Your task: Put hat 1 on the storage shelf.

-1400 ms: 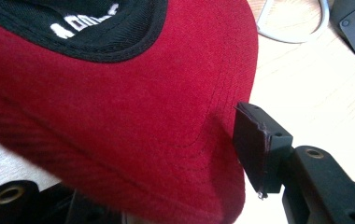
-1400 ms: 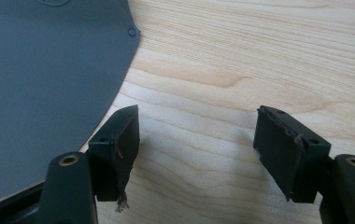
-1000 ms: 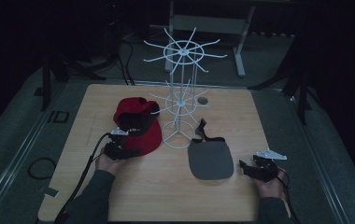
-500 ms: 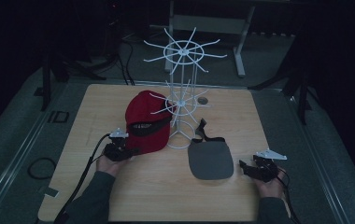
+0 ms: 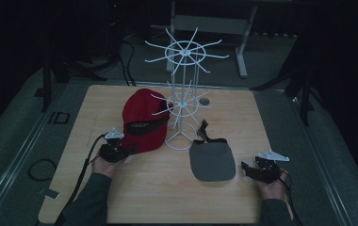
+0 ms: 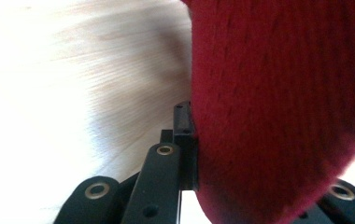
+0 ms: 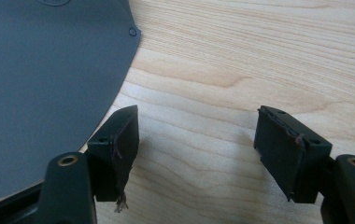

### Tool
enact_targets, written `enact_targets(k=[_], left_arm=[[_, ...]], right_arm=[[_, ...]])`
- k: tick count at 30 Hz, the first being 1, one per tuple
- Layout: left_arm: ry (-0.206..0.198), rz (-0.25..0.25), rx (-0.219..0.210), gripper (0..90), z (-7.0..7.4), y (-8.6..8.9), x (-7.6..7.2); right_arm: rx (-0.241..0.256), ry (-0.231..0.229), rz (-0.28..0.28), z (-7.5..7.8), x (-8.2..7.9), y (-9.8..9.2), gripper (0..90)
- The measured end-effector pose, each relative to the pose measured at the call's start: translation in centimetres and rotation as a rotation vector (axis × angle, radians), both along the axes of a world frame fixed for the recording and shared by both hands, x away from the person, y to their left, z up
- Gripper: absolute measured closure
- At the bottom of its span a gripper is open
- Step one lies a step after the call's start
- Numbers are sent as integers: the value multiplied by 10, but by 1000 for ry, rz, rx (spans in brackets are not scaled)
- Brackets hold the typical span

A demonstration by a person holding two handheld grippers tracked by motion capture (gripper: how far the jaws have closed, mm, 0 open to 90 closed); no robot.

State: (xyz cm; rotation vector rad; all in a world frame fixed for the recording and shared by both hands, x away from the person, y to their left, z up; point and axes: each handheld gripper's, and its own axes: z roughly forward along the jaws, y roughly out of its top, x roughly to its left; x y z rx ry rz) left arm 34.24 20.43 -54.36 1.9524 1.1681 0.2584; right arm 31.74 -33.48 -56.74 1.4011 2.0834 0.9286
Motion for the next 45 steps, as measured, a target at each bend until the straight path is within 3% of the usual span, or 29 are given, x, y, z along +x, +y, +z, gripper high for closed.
enact_targets(k=[13, 31, 45], left_arm=[[-42, 78, -23, 858, 10, 23, -2], [-97, 126, -19, 857, 31, 40, -6], [-123, 127, -23, 857, 41, 46, -7]], right_arm=[[1, 0, 0, 0, 0, 0, 307], [1, 0, 1, 0, 0, 0, 305], [0, 1, 1, 0, 0, 0, 305]])
